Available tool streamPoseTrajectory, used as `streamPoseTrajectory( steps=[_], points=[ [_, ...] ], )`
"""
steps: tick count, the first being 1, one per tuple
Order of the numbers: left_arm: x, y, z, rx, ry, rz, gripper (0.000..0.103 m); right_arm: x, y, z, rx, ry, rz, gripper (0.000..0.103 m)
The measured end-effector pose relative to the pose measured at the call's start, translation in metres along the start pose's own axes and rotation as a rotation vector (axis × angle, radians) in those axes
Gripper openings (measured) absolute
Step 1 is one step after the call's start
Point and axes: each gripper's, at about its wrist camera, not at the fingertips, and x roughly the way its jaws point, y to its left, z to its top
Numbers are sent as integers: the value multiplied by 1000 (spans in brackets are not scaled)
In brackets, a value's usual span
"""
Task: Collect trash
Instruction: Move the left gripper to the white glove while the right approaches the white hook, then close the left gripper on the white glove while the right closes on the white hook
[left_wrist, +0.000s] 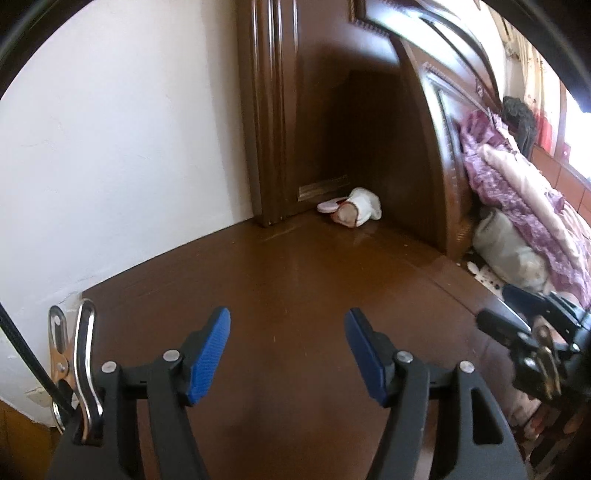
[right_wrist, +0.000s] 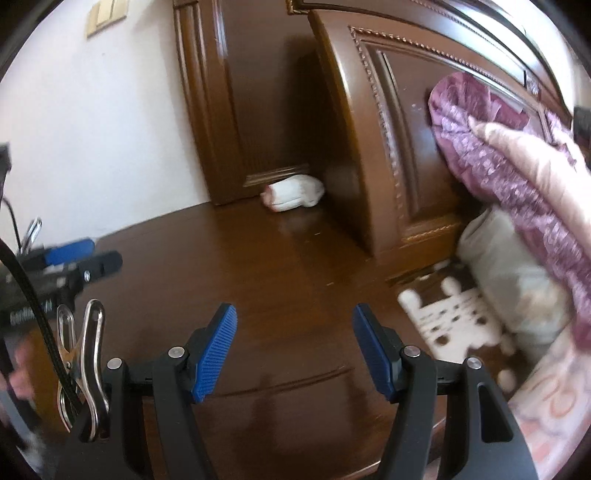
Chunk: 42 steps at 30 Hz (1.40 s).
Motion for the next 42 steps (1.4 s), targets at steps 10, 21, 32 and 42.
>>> streamPoseTrajectory(
  steps=[10, 21, 32, 42],
  points=[
    [101, -19, 78, -36, 98, -149, 68, 20, -64, 14, 346, -12, 85, 67],
    [170, -54, 107, 50, 97, -26, 11, 35, -75, 18, 439, -18, 149, 67],
    [84, 10, 73, -110, 2, -153, 1, 48, -29, 32, 231, 35, 140, 67],
    [16, 88, 49, -297, -49, -133, 0, 93, 11, 87, 125, 87, 93, 67]
  ],
)
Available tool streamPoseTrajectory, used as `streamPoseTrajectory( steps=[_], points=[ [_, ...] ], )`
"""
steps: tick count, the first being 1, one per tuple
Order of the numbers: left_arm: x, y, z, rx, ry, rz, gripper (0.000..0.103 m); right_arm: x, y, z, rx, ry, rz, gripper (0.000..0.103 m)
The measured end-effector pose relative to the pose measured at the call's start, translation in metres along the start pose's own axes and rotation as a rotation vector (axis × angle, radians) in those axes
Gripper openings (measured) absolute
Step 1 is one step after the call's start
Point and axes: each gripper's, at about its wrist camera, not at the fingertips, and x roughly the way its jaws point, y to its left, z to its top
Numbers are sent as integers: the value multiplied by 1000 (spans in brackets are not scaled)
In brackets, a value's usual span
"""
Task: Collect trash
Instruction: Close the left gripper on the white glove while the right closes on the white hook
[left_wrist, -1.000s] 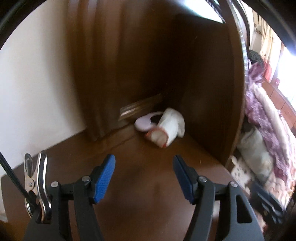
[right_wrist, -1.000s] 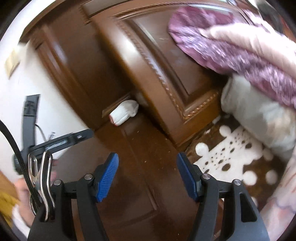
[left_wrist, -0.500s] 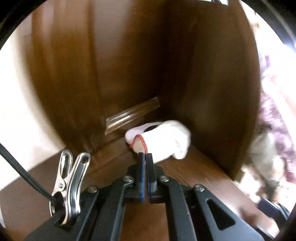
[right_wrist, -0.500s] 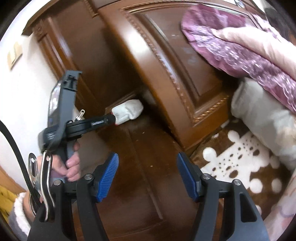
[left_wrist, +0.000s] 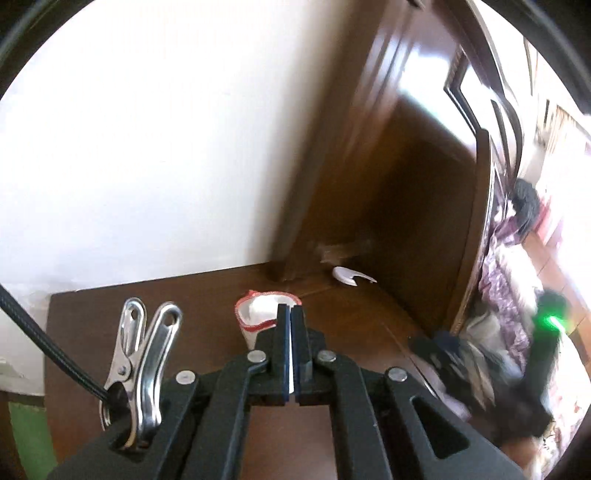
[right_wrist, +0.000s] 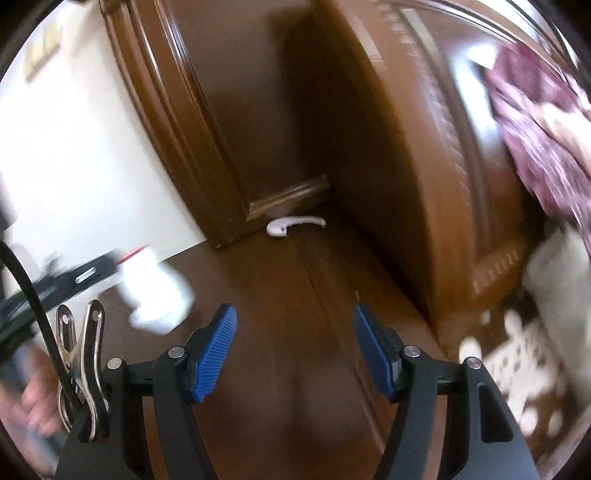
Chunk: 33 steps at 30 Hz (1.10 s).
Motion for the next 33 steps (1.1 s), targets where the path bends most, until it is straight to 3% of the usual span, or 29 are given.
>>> streamPoseTrajectory(
  steps=[3, 11, 15, 19, 20, 22, 23, 25, 26, 27, 28, 29, 33],
  points=[
    [-14, 17, 11, -53, -33, -2, 0, 40, 25, 29, -125, 62, -71, 67],
    [-32, 29, 24, -40, -75, -2, 0, 96, 79, 53, -508, 114, -242, 67],
    [-29, 32, 24, -46, -76, 8, 0, 121, 84, 56, -588, 156, -287, 66],
    [-29, 37, 26, -51, -76, 8, 0, 137, 78, 62, -587, 170, -308, 66],
    [-29, 40, 27, -47, -73, 13, 0, 143, 78, 65, -583, 173, -311, 64],
    [-24, 41, 26, -27, -46, 19, 0, 148, 73, 69, -553, 177, -285, 47],
    [-22, 41, 27, -13, -30, 20, 1, 149, 72, 70, -543, 183, -275, 27],
    [-18, 43, 26, 11, 10, 52, 7, 150, 70, 69, -549, 158, -289, 21],
    [-16, 44, 24, 18, 27, 70, 22, 147, 70, 67, -555, 141, -287, 19],
    [-12, 44, 21, 29, 57, 89, 44, 144, 69, 65, -553, 129, -274, 17],
    [-8, 44, 18, 46, 88, 105, 53, 142, 67, 69, -547, 121, -264, 17],
    [-4, 44, 14, 64, 110, 120, 58, 136, 66, 67, -536, 111, -253, 15],
    [16, 40, -6, 135, 190, 235, 61, 108, 63, 55, -515, 80, -217, 11]
  ],
)
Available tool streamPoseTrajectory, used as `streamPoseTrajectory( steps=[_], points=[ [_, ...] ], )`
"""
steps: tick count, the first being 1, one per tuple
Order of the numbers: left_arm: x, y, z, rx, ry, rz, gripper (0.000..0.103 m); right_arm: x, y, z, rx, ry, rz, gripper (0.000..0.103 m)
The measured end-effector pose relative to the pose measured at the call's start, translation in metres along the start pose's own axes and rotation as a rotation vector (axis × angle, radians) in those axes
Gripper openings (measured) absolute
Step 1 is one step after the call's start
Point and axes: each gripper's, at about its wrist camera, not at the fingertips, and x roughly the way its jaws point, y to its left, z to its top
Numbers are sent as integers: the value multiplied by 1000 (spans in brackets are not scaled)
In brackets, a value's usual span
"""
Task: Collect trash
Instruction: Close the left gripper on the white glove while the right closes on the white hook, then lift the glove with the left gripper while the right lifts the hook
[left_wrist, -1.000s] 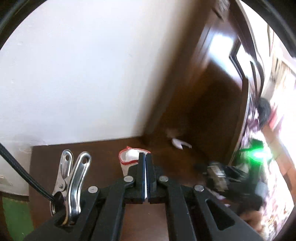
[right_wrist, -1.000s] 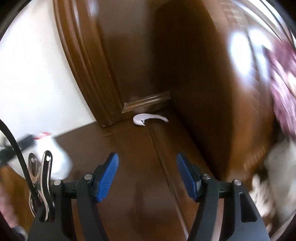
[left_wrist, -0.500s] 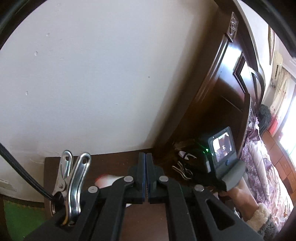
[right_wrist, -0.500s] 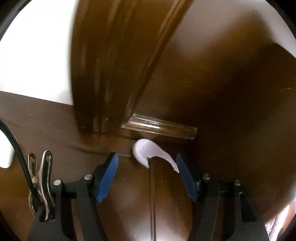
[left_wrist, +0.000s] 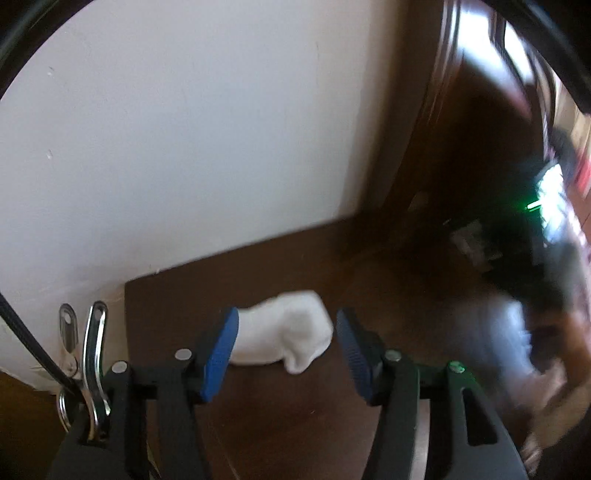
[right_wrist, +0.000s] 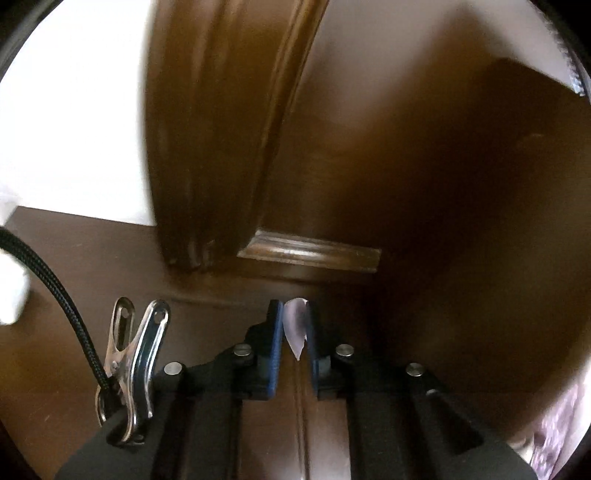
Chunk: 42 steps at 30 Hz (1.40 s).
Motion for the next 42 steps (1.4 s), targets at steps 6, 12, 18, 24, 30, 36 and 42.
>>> streamPoseTrajectory(
  steps=[6, 12, 18, 24, 30, 36, 42],
  points=[
    [35, 3, -7, -98, 57, 78, 60, -53, 7, -43, 4, -65, 41, 7],
    [33, 25, -11, -242, 42, -106, 9, -105, 22, -63, 19, -168, 93, 7],
    [-2, 38, -8, -274, -78, -163, 9, -113, 18, -50, 48, -201, 135, 7],
    [-3, 38, -12, -275, -84, -180, 9, -78, 36, -68, 52, -4, 92, 38],
    [8, 27, -1, -251, -62, -200, 9, -52, 44, -62, 78, 41, 40, 49],
    [-6, 42, -8, -245, -63, -218, 9, -38, 31, -53, 132, 86, 38, 54],
    [-8, 35, -10, -224, -84, -208, 9, -43, 37, -56, 125, 64, 64, 41]
  ],
)
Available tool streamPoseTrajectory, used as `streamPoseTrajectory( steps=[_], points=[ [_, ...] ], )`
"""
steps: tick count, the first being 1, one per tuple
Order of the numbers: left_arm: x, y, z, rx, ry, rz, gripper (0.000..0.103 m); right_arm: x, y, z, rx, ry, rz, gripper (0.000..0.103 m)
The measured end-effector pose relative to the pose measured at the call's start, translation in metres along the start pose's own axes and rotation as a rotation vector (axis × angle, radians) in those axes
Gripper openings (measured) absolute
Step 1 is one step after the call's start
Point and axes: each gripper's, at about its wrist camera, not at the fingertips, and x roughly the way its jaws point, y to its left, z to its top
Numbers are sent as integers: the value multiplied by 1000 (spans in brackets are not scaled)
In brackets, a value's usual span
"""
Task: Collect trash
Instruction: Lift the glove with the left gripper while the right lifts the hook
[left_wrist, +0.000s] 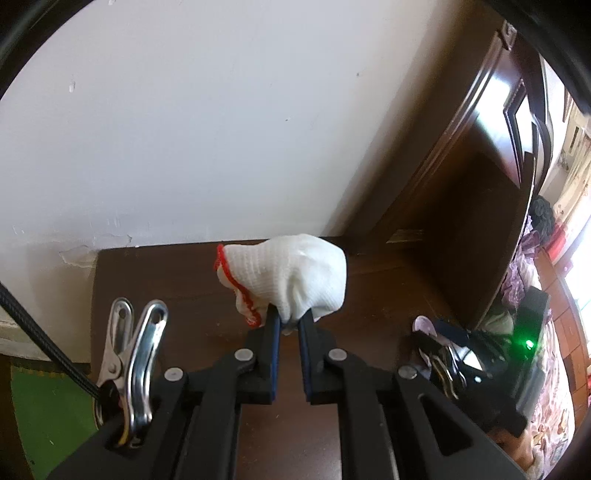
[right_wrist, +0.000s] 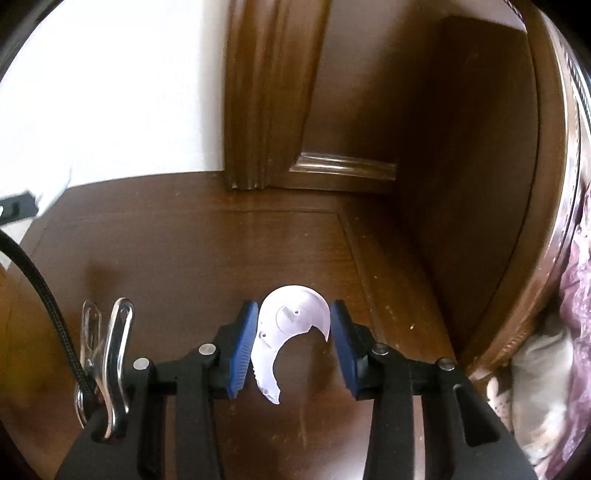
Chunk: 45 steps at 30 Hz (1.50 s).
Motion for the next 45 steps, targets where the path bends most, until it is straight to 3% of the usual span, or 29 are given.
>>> streamPoseTrajectory(
  steps=[8, 15, 20, 28, 45],
  points=[
    [-21, -21, -16, 63, -93, 3, 9, -67, 2, -39, 92, -133, 67, 41],
    [-43, -51, -61, 132, -172, 17, 9, -129, 4, -109, 189, -254, 71, 41],
    [-53, -84, -80, 195, -187, 5, 9, -151, 7, -129, 210, -328, 110, 41],
    [-63, -129, -106, 295, -184, -44, 9, -167, -6, -140, 230, -359, 109, 41],
    [-91, -180, -175, 439, -156, -167, 10, -194, -34, -173, 318, -378, 103, 41]
  ],
)
